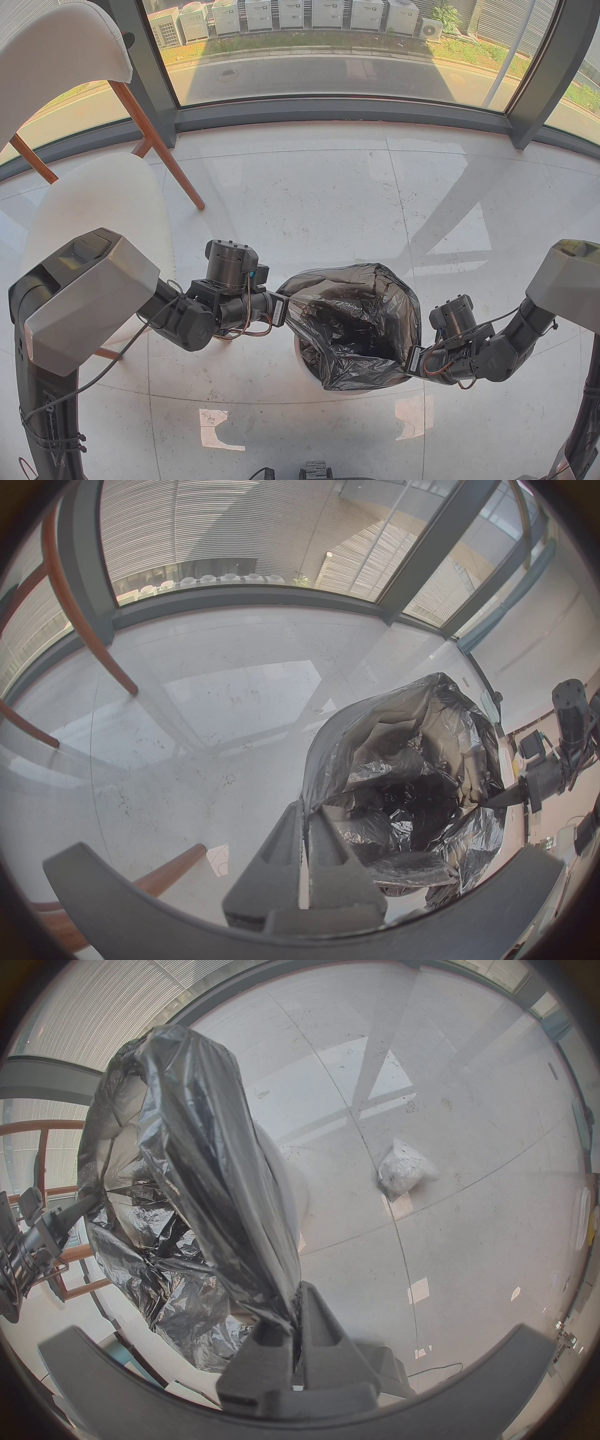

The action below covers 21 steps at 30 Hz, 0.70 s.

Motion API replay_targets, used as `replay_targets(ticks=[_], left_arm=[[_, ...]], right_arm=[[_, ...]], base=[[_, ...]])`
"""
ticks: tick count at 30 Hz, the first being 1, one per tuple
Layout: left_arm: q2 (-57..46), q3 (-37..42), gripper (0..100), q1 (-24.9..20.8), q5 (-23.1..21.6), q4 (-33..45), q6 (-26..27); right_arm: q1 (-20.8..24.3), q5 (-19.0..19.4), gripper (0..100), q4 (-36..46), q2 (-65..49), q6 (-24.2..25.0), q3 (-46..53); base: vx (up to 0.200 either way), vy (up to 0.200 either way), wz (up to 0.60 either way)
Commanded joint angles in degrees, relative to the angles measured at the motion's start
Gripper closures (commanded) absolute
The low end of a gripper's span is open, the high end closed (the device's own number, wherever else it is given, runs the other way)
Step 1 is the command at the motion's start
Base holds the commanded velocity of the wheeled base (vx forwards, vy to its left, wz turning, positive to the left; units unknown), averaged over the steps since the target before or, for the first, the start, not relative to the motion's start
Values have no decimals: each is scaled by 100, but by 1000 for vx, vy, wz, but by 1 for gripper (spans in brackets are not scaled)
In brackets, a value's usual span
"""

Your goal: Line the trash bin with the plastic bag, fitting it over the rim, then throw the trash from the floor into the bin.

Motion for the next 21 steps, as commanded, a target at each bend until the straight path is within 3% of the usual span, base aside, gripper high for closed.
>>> replay_targets(ticks=[1, 5, 6, 14, 21], left_arm=[[23, -49, 100, -9, -2, -5, 95], [23, -49, 100, -35, -2, 3, 104], [23, -58, 100, -35, -2, -5, 104], [49, -85, 100, -184, 7, -5, 104], [67, -67, 100, -387, -11, -5, 104]], right_arm=[[-85, -5, 100, -5, 159, -17, -63], [-270, -5, 100, 4, 203, -412, -19], [-340, 3, 0, 4, 247, -535, -1], [-718, -23, 0, -365, 238, -764, 130], [-718, 30, 0, -392, -140, -1001, 385]], base=[[0, 0, 0], [0, 0, 0], [0, 0, 0], [0, 0, 0], [0, 0, 0]])
